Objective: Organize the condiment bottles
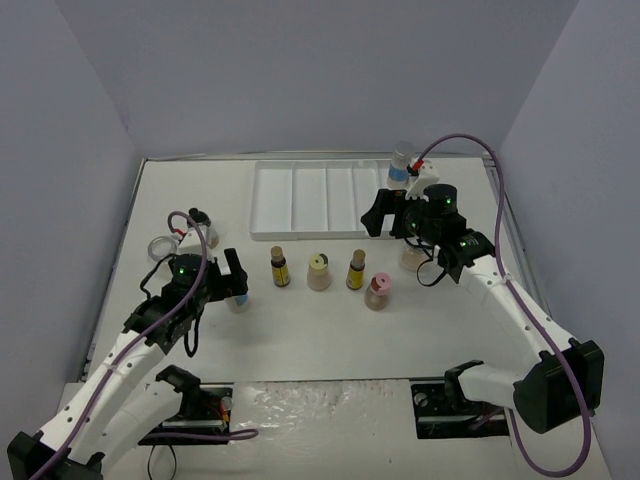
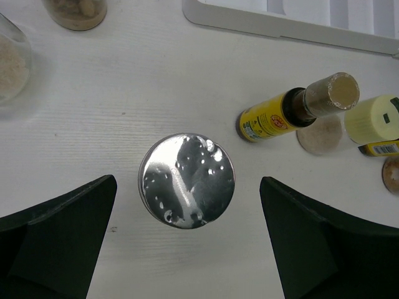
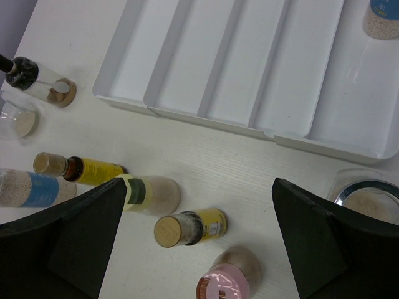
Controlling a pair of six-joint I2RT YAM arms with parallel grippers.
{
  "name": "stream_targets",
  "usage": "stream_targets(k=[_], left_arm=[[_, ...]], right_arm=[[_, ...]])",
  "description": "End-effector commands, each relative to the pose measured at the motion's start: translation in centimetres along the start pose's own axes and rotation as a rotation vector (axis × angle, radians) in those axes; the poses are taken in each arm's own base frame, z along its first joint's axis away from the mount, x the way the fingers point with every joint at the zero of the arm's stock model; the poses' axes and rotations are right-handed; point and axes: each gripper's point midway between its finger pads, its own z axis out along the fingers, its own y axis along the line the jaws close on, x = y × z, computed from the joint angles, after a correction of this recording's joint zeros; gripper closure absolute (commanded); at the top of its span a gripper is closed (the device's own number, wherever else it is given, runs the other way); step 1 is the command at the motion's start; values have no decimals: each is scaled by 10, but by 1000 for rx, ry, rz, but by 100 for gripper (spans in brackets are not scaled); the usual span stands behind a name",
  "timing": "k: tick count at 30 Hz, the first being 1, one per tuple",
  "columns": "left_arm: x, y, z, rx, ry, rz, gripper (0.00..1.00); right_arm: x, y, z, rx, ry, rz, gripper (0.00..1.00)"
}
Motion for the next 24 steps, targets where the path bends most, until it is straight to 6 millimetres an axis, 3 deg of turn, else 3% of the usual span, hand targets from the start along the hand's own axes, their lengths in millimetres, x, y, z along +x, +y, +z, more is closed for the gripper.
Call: stream_targets(k=[1,7,12,16,19,21,24], left_arm=[[-23,-6,-2,-33,-33,28,3],[-11,1,6,-96,27,42,4],[-7,1,14,-120,58,43,14],[-17,-5,14,-98,36,46,39],[-20,-14,11,-48,42,71,77],[-24,-27,7,14,52,102,93],[-28,-55,-1,128,67,158,100]], right_arm=[[-21,11,-4,-44,-83,-11,0],[-15,11,-1,-46,-66,-5,0],[-14,10,-2,-43,-67,-5,0],[-14,10,-4,-41,-71,-3,0],[-13,9,-6,-39,-71,-2,0],[-13,10,-8,-40,-75,-1,0],[-13,9,-12,-37,-82,-2,0]])
